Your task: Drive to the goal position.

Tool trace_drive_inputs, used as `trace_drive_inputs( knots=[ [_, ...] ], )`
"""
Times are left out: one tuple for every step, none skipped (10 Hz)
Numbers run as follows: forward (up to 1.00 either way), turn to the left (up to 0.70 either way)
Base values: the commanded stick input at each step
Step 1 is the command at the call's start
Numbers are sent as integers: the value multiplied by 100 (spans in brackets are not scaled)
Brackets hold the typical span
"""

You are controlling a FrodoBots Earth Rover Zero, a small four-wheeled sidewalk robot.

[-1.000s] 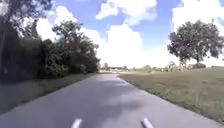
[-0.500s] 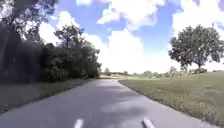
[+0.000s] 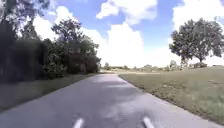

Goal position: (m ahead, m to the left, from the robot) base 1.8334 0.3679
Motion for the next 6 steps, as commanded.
trace_drive_inputs(
  knots=[
    [70,0],
    [70,0],
    [70,0],
    [70,0],
    [70,0],
    [70,0]
  ],
)
